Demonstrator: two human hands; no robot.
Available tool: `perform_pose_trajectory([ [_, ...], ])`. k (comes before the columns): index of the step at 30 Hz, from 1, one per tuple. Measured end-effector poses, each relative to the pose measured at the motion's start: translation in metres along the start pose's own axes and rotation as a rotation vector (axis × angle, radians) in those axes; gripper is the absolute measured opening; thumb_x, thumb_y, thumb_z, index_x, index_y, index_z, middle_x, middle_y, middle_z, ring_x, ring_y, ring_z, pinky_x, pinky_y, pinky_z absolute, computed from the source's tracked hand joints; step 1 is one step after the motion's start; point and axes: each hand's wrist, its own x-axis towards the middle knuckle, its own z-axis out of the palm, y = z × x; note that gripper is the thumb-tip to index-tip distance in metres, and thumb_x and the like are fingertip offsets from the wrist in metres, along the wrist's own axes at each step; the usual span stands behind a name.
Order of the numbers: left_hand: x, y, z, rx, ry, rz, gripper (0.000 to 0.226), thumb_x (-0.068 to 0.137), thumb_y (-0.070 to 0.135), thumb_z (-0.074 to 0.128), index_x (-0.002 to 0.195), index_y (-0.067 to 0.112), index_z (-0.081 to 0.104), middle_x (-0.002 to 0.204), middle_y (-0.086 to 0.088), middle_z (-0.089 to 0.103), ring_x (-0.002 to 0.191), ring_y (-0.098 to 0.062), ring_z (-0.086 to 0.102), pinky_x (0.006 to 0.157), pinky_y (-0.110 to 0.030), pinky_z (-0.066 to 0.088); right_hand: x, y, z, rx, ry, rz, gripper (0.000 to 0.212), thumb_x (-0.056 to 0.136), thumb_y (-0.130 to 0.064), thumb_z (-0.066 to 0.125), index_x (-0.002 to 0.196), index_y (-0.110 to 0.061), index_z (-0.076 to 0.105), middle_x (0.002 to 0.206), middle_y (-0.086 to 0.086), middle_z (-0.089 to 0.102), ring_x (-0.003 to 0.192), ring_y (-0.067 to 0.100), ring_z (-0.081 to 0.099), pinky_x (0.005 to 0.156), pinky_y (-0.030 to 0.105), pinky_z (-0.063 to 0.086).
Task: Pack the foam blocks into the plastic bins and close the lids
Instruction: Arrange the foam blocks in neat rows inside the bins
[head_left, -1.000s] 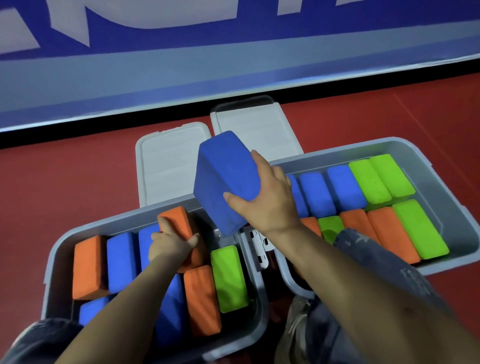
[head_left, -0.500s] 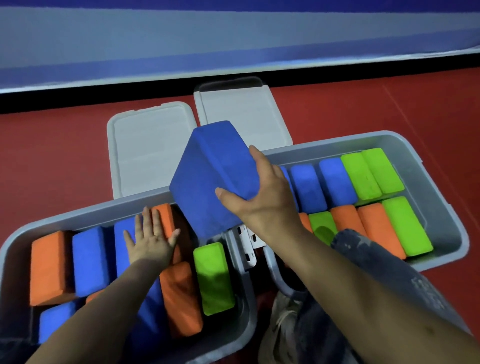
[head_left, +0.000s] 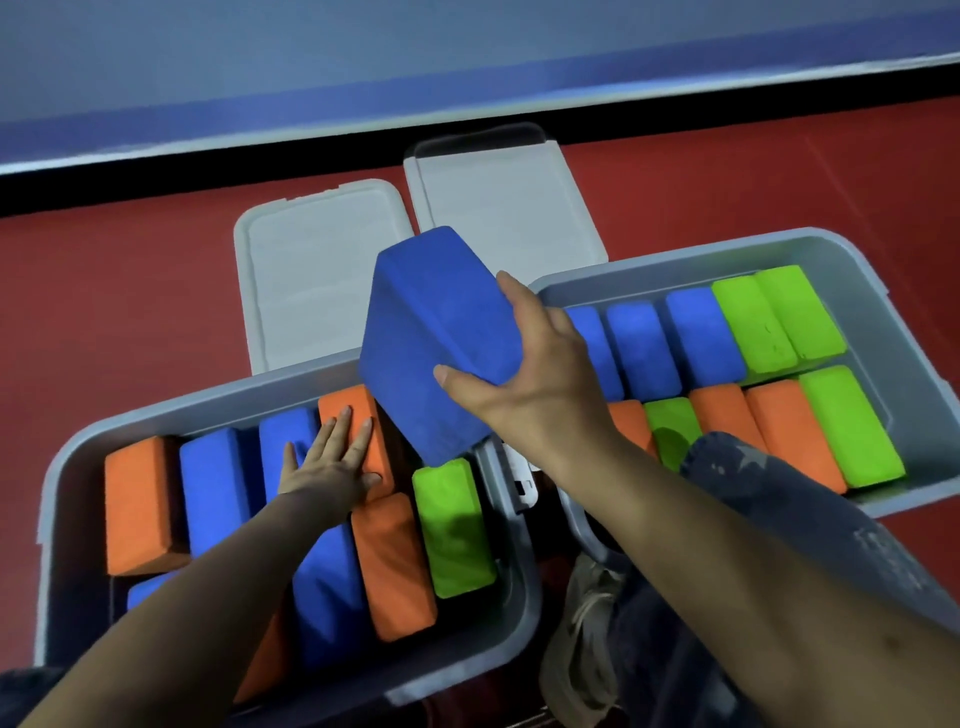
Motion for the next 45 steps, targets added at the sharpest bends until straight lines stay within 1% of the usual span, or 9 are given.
perform_pose_trajectory([
  [6,-0.003,0.026,-0.024,0.138,0.005,0.021,0.067,0.1,0.044,0.03,0.153,0.022,-0.004,0.16,-0.001,-0.015,0.148,-0.021,-0.009,0.115,-0.059,-0.003,0.005,0.002,-0.002,0.028,0.059,-0.009,0.089,0.074,-0.045,0.074,0.147,-0.029,0.027,0.135,0.003,0.041,0.128,0.02,0.039,0.099,0.024,0.035],
  [9,-0.013,0.06,-0.025,-0.009,0.006,0.16,0.062,0.1,0.042,0.032,0.154,0.023,0.007,0.161,0.0,0.001,0.148,-0.021,0.002,0.114,-0.057,-0.003,0.004,-0.001,-0.002,0.035,0.094,-0.02,0.088,0.074,-0.043,0.075,0.147,-0.028,0.028,0.134,0.003,0.042,0.126,0.021,0.042,0.101,0.027,0.037],
  [15,-0.058,0.08,0.019,-0.179,-0.009,0.148,0.069,0.095,0.045,0.041,0.153,0.02,0.014,0.154,0.001,0.024,0.141,-0.02,0.027,0.115,-0.055,0.001,-0.001,-0.005,0.015,-0.02,0.088,-0.042,0.091,0.075,-0.048,0.072,0.149,-0.026,0.023,0.134,0.007,0.041,0.126,0.026,0.039,0.102,0.034,0.04],
  [21,-0.081,0.068,0.034,-0.287,-0.026,0.172,0.077,0.094,0.045,0.045,0.154,0.021,0.002,0.161,0.003,0.007,0.147,-0.016,0.008,0.115,-0.054,-0.004,-0.014,-0.02,0.029,-0.233,0.056,-0.077,0.091,0.08,-0.053,0.063,0.151,-0.031,0.01,0.128,0.01,0.038,0.117,0.03,0.038,0.091,0.038,0.041],
  [24,-0.079,0.065,0.039,-0.448,-0.045,0.185,0.076,0.093,0.041,0.05,0.153,0.023,0.008,0.161,0.004,0.001,0.148,-0.016,0.007,0.119,-0.047,0.01,-0.021,-0.019,0.037,-0.273,0.073,-0.076,0.091,0.081,-0.053,0.061,0.151,-0.029,0.008,0.128,0.01,0.037,0.116,0.03,0.038,0.088,0.036,0.042],
  [33,-0.091,0.057,0.051,-0.341,-0.068,0.177,0.072,0.093,0.044,0.047,0.153,0.031,0.009,0.161,0.003,-0.004,0.148,-0.018,0.0,0.117,-0.049,0.017,-0.045,0.006,0.065,-0.322,0.138,-0.044,0.09,0.079,-0.052,0.065,0.151,-0.023,0.018,0.12,0.016,0.04,0.113,0.035,0.04,0.087,0.04,0.042],
  [37,-0.091,0.057,0.056,-0.41,-0.089,0.186,0.073,0.093,0.044,0.049,0.153,0.029,0.009,0.161,0.002,-0.006,0.148,-0.018,-0.004,0.119,-0.045,0.013,-0.041,0.019,0.082,-0.414,0.03,0.04,0.092,0.082,-0.059,0.058,0.152,-0.023,0.009,0.125,0.015,0.037,0.114,0.035,0.04,0.084,0.039,0.043],
  [40,-0.09,0.057,0.057,-0.59,-0.068,0.179,0.068,0.095,0.036,0.052,0.152,0.022,0.018,0.161,-0.003,0.0,0.148,-0.02,0.001,0.12,-0.03,0.007,-0.032,0.027,0.095,-0.409,-0.028,0.095,0.095,0.082,-0.061,0.056,0.152,-0.021,0.007,0.128,0.017,0.036,0.116,0.036,0.041,0.087,0.039,0.043],
  [45,-0.085,0.047,0.063,-0.628,0.018,0.204,0.06,0.094,0.027,0.053,0.149,0.019,0.031,0.161,-0.001,0.01,0.147,-0.016,0.013,0.118,-0.025,0.014,-0.023,0.048,0.114,-0.451,-0.379,0.086,0.083,0.093,-0.049,0.047,0.151,-0.027,-0.009,0.138,0.02,0.032,0.123,0.036,0.04,0.098,0.04,0.037],
])
